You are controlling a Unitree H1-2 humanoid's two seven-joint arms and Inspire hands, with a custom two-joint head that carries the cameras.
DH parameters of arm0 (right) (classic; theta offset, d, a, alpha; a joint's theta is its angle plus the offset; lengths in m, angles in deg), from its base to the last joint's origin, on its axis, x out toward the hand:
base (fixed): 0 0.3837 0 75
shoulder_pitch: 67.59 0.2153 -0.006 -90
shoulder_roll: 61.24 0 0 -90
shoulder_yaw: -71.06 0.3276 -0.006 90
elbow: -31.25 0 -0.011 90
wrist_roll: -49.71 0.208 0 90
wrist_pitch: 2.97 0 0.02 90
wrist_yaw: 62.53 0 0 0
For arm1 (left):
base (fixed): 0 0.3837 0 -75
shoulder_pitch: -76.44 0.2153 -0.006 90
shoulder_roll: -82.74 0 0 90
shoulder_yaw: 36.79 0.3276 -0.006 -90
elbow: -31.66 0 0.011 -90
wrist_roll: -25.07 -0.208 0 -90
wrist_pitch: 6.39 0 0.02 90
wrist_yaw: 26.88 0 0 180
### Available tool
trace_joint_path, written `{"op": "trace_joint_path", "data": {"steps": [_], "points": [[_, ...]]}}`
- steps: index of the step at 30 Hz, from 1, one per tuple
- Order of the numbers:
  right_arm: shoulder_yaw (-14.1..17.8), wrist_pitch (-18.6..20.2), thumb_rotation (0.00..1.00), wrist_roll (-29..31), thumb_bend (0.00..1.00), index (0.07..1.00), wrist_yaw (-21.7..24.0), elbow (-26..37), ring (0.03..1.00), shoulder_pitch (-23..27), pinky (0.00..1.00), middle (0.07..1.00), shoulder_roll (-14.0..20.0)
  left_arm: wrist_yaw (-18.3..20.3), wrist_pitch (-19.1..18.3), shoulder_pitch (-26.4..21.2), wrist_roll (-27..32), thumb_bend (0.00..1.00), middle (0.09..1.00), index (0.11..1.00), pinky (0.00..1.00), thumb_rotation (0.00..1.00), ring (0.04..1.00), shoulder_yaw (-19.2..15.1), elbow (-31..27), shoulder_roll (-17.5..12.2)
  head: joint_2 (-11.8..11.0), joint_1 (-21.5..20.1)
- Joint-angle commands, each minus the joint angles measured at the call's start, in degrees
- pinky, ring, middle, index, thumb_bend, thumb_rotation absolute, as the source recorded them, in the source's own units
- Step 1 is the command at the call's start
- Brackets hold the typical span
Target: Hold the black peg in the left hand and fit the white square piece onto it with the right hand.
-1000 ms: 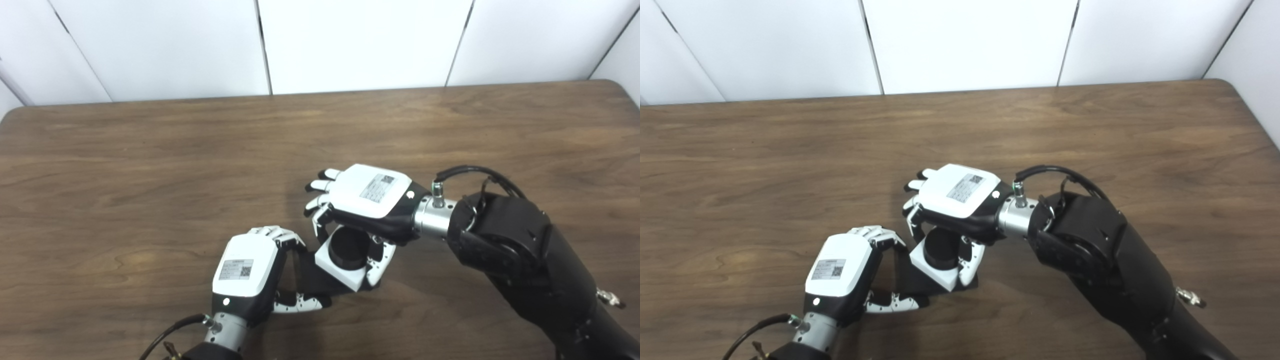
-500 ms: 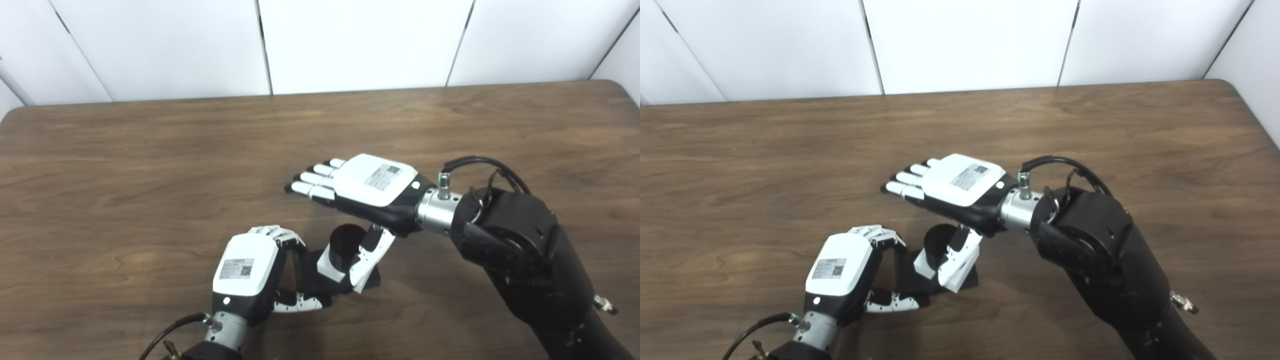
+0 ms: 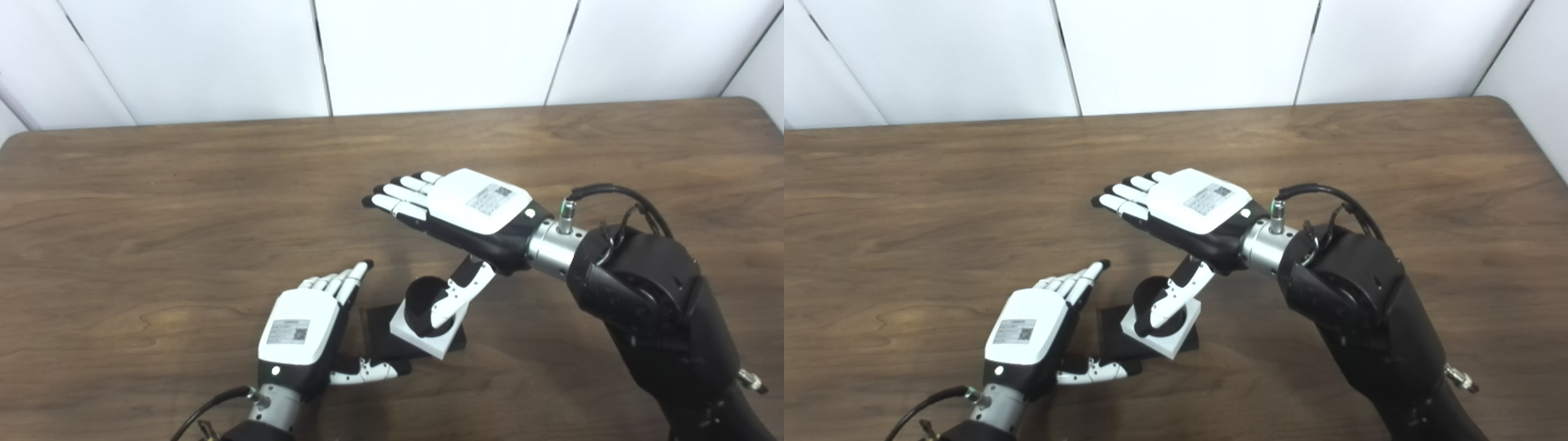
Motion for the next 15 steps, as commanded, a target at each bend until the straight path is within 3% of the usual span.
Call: {"op": "trace_joint_path", "data": {"steps": [1, 9, 10, 13, 15], "points": [[0.9, 0.5, 0.73, -0.2, 0.95, 1.0, -1.3, 1.1, 1.0, 1.4, 1.0, 1.0, 0.2, -3.3, 1.0, 0.0, 1.6, 1.0, 0.897, 0.976, 0.83, 0.69, 0.844, -0.9, -0.7, 0.4, -0.1, 0.2], [1.8, 0.3, 0.72, 0.8, 0.95, 1.0, -3.4, -0.1, 1.0, 1.1, 1.0, 1.0, 0.1, -4.4, 2.5, 0.9, 10.7, 1.0, 0.927, 1.0, 0.83, 0.71, 0.834, -4.6, -4.2, 0.5, -0.5, 0.6], [2.6, 1.1, 0.73, 2.0, 0.94, 1.0, -3.3, -0.2, 1.0, 0.8, 1.0, 1.0, 0.5, -3.6, 2.1, 1.1, 13.8, 1.0, 0.931, 1.0, 0.84, 0.71, 0.838, -5.7, -5.3, 0.7, -0.5, 0.7], [5.8, 5.0, 0.82, 6.6, 0.89, 1.0, -2.6, -0.2, 1.0, -0.5, 1.0, 1.0, 1.2, -1.7, 0.2, 1.8, 23.8, 1.0, 0.92, 1.0, 0.7, 0.69, 0.817, -9.4, -8.7, 1.4, -0.6, 0.4], [8.5, 8.8, 0.88, 10.3, 0.86, 1.0, -2.7, 0.0, 1.0, -1.7, 1.0, 1.0, 1.3, -1.4, -0.6, 2.1, 29.9, 1.0, 0.922, 1.0, 0.68, 0.7, 0.828, -11.8, -10.1, 1.8, -0.7, 0.3]]}}
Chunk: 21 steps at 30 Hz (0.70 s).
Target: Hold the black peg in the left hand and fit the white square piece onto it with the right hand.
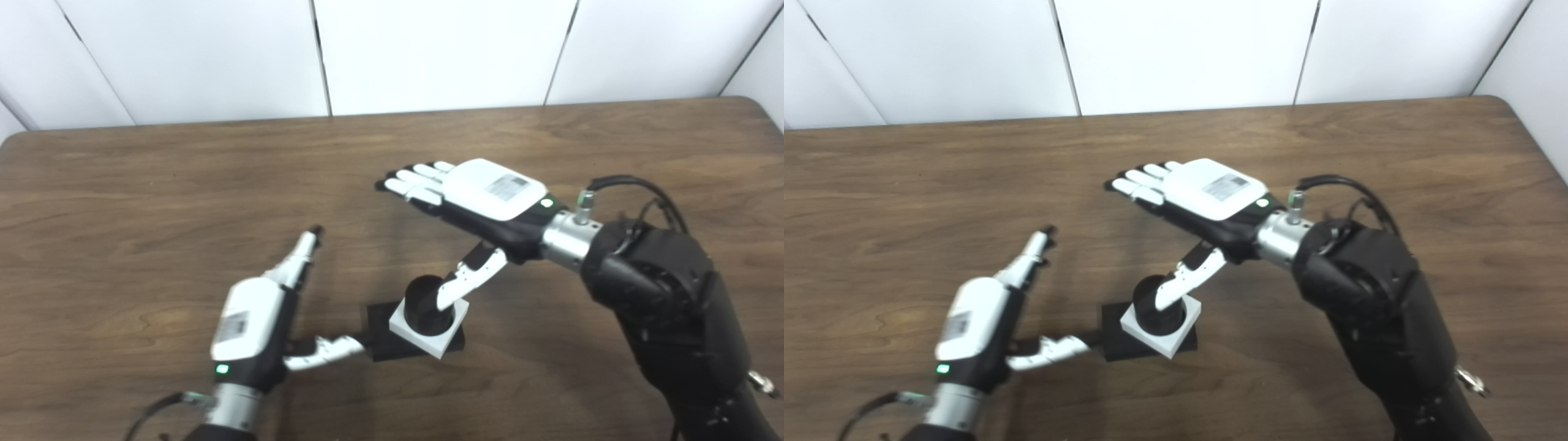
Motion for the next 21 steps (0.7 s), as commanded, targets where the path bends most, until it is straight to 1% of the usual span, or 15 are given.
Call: {"op": "trace_joint_path", "data": {"steps": [1, 2, 3, 4, 5, 6, 7, 8, 9, 11, 13, 15, 17, 19, 21], "points": [[3.7, 5.2, 0.91, 4.7, 0.85, 1.0, -1.5, 1.1, 1.0, -0.3, 1.0, 1.0, 0.3, -0.9, 0.0, 0.2, 7.8, 1.0, 0.923, 1.0, 0.71, 0.72, 0.851, -2.4, -2.8, 1.8, 0.1, -0.1], [4.6, 7.1, 0.94, 6.1, 0.83, 1.0, -1.8, 1.3, 1.0, -0.8, 1.0, 1.0, 0.3, -1.2, 0.1, 0.3, 10.4, 1.0, 0.926, 1.0, 0.78, 0.71, 0.875, -3.4, -3.0, 2.0, 0.1, -0.1], [7.0, 9.4, 0.95, 8.9, 0.83, 1.0, -2.7, 1.5, 1.0, -2.3, 1.0, 1.0, 0.1, -1.8, 0.7, 0.4, 15.9, 1.0, 0.928, 1.0, 0.81, 0.71, 0.887, -5.2, -2.9, 2.4, 0.0, -0.2], [8.8, 10.8, 0.98, 10.8, 0.76, 1.0, -3.6, 1.7, 1.0, -3.7, 0.93, 1.0, 0.2, -2.4, 1.2, 0.5, 20.3, 1.0, 0.93, 0.99, 0.89, 0.71, 0.91, -6.7, -2.7, 2.7, 0.0, -0.3], [9.9, 11.6, 0.99, 12.0, 0.73, 1.0, -4.4, 1.8, 1.0, -4.6, 0.88, 1.0, 0.3, -2.7, 1.7, 0.5, 23.2, 1.0, 0.929, 0.986, 0.92, 0.73, 0.919, -7.8, -2.5, 2.7, -0.1, -0.4], [11.4, 12.4, 1.0, 13.7, 0.71, 1.0, -5.5, 1.8, 1.0, -5.8, 0.86, 1.0, 0.5, -3.2, 2.2, 0.7, 26.1, 1.0, 0.929, 0.984, 0.93, 0.75, 0.923, -9.0, -2.2, 2.8, -0.1, -0.4], [13.3, 13.3, 1.0, 15.6, 0.69, 1.0, -6.6, 1.6, 0.987, -7.3, 0.85, 1.0, 0.0, -3.5, 2.4, 0.7, 28.7, 1.0, 0.914, 0.971, 0.89, 0.79, 0.904, -10.3, -1.9, 2.5, -0.1, -0.5], [14.7, 13.9, 1.0, 17.1, 0.68, 1.0, -7.4, 1.5, 0.984, -8.2, 0.89, 1.0, -0.3, -3.7, 2.6, 0.7, 30.5, 0.99, 0.907, 0.968, 0.86, 0.82, 0.892, -11.1, -1.7, 2.2, -0.1, -0.5], [16.3, 14.2, 1.0, 18.7, 0.67, 1.0, -8.3, 1.2, 0.983, -9.3, 0.91, 1.0, -1.0, -3.8, 2.1, 0.7, 32.8, 0.98, 0.903, 0.967, 0.84, 0.84, 0.885, -12.1, -1.5, 2.1, -0.2, -0.6], [19.3, 14.4, 1.0, 22.3, 0.67, 1.0, -10.1, 0.5, 0.99, -11.1, 0.95, 1.0, -2.7, -4.3, 1.3, 0.7, 34.6, 0.96, 0.888, 0.962, 0.84, 0.86, 0.868, -13.6, -1.2, 1.7, -0.3, -0.8], [23.2, 14.4, 1.0, 26.2, 0.66, 1.0, -12.4, -0.3, 0.998, -13.3, 0.98, 1.0, -5.9, -4.8, 0.5, 0.8, 37.6, 0.92, 0.878, 0.961, 0.82, 0.94, 0.851, -15.3, -0.9, 1.6, -0.5, -1.5], [26.7, 14.4, 1.0, 29.7, 0.62, 1.0, -15.5, -0.5, 1.0, -15.7, 0.99, 1.0, -10.4, -5.5, -0.6, 0.9, 42.7, 0.88, 0.883, 0.948, 0.83, 0.98, 0.863, -17.2, -0.2, 2.6, -0.4, -2.1], [27.5, 14.4, 1.0, 31.8, 0.61, 1.0, -19.0, -0.1, 1.0, -18.4, 1.0, 1.0, -13.2, -5.9, 0.0, 0.8, 46.7, 0.85, 0.882, 0.931, 0.83, 1.0, 0.87, -18.3, 1.2, 3.1, -0.4, -2.5], [26.6, 14.0, 1.0, 32.2, 0.57, 0.996, -22.3, 0.7, 1.0, -21.9, 1.0, 1.0, -14.7, -6.1, 0.8, 1.0, 49.1, 0.77, 0.904, 0.941, 0.86, 1.0, 0.892, -18.7, 2.6, 3.1, -0.5, -3.6], [25.3, 12.8, 1.0, 32.7, 0.56, 0.992, -24.9, 1.1, 1.0, -25.0, 1.0, 1.0, -15.3, -6.2, 1.3, 1.5, 50.6, 0.72, 0.916, 0.943, 0.88, 1.0, 0.908, -18.6, 3.2, 3.1, -0.4, -4.0]]}}
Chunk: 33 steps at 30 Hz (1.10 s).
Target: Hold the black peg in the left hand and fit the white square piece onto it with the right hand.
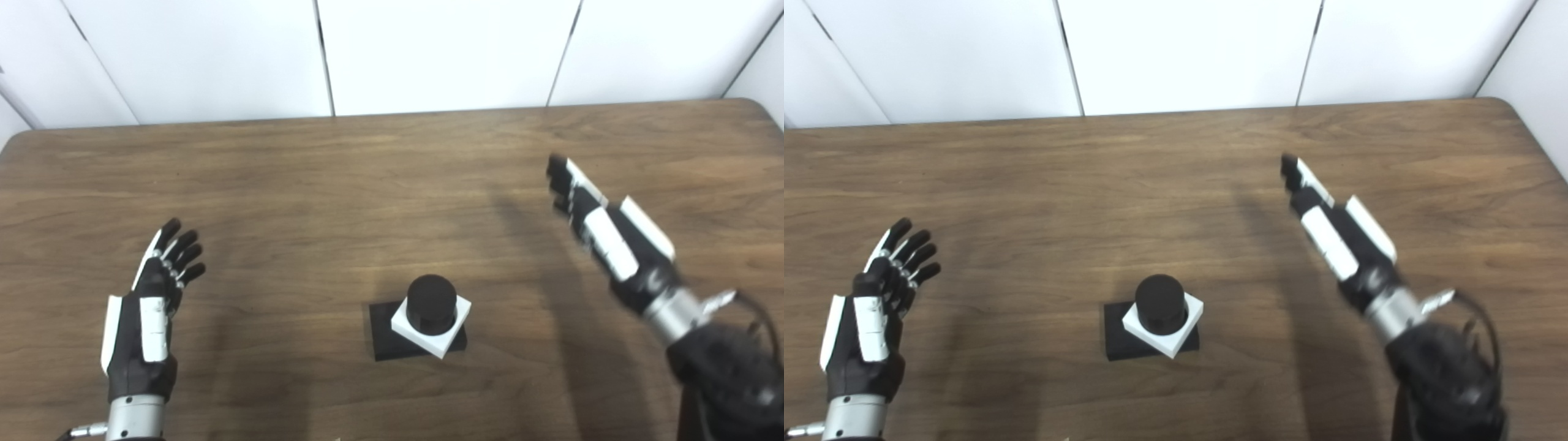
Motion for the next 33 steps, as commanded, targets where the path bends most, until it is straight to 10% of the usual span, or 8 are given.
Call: {"op": "trace_joint_path", "data": {"steps": [1, 11, 33], "points": [[-0.9, -2.9, 1.0, 1.5, 0.56, 0.994, -4.0, 2.4, 1.0, -2.0, 1.0, 1.0, -0.2, -0.1, 2.6, -0.2, 2.2, 0.7, 0.929, 0.947, 0.9, 1.0, 0.923, 0.0, -0.6, 2.7, 0.1, -0.7], [-6.4, -16.2, 1.0, 1.6, 0.55, 0.998, -17.4, -1.3, 1.0, -11.3, 1.0, 1.0, -3.3, 0.0, 4.6, 3.1, 1.5, 0.69, 0.982, 0.971, 0.99, 1.0, 0.974, 2.5, 0.1, 1.9, 0.0, -2.2], [-7.2, -13.4, 1.0, 7.9, 0.58, 0.972, -25.3, -4.9, 1.0, -11.1, 1.0, 0.986, -2.2, -0.9, 7.9, 2.2, -4.6, 0.64, 0.961, 0.945, 0.97, 1.0, 0.959, 4.3, 2.5, 1.5, -1.5, -2.2]]}}
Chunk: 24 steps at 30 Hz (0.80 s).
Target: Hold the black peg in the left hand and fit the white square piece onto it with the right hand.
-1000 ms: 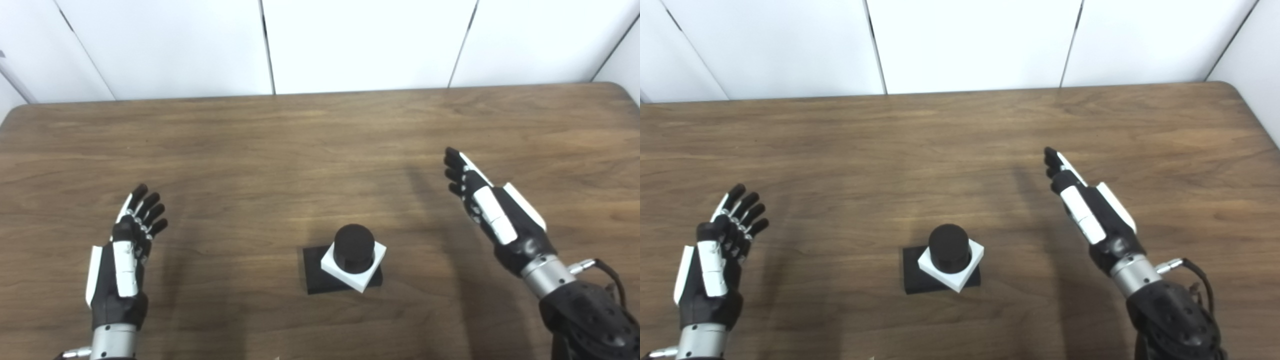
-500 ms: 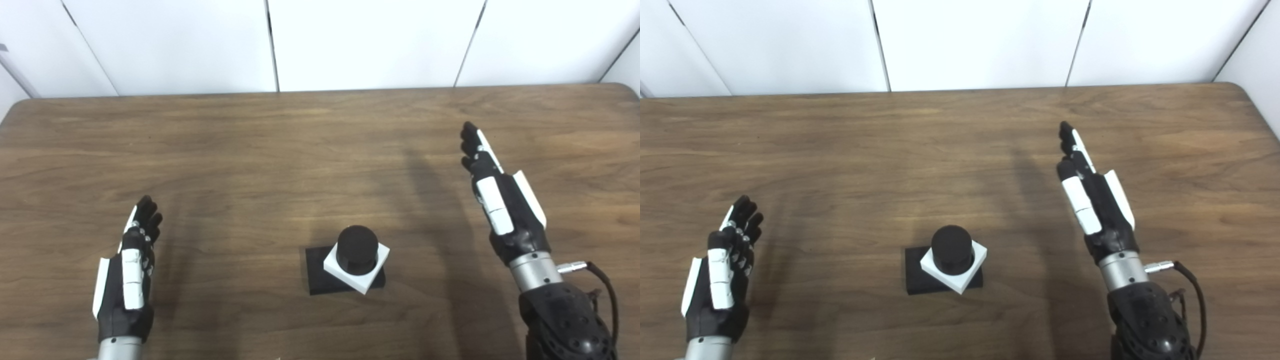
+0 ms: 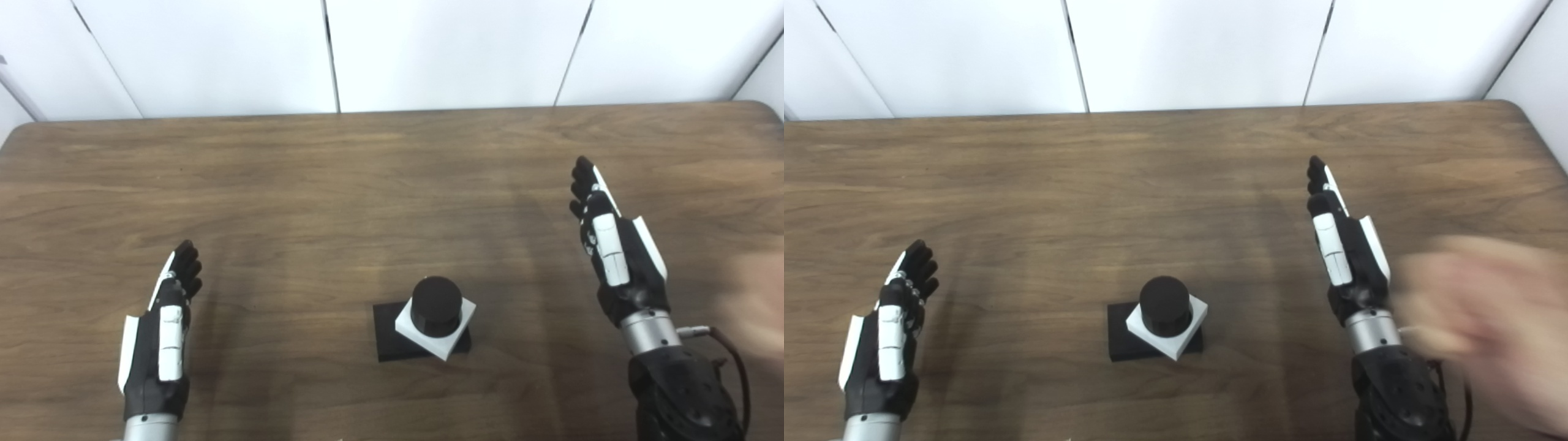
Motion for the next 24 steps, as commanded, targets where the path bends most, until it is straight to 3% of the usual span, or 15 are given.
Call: {"op": "trace_joint_path", "data": {"steps": [1, 8, 24], "points": [[-0.9, -3.0, 1.0, 1.0, 0.58, 0.973, -1.1, 1.4, 1.0, -8.2, 1.0, 0.983, -1.1, -0.4, 2.2, 0.3, -0.2, 0.64, 0.961, 0.942, 0.97, 0.98, 0.96, 0.2, -0.6, 2.0, 0.0, 0.0], [-2.9, -6.4, 1.0, -1.9, 0.58, 0.964, -2.3, 0.0, 1.0, -8.5, 1.0, 0.967, -0.1, -0.2, 2.0, 0.5, 0.8, 0.66, 0.975, 0.955, 1.0, 0.96, 0.977, 0.1, -0.1, 1.7, -0.4, 0.3], [-2.9, -5.6, 1.0, -1.8, 0.57, 0.943, -2.9, 0.1, 0.997, -8.0, 1.0, 0.956, -0.5, -0.5, 1.3, 0.3, 1.2, 0.62, 0.966, 0.943, 0.97, 0.96, 0.964, 0.0, -0.4, 1.9, -0.3, 0.4]]}}
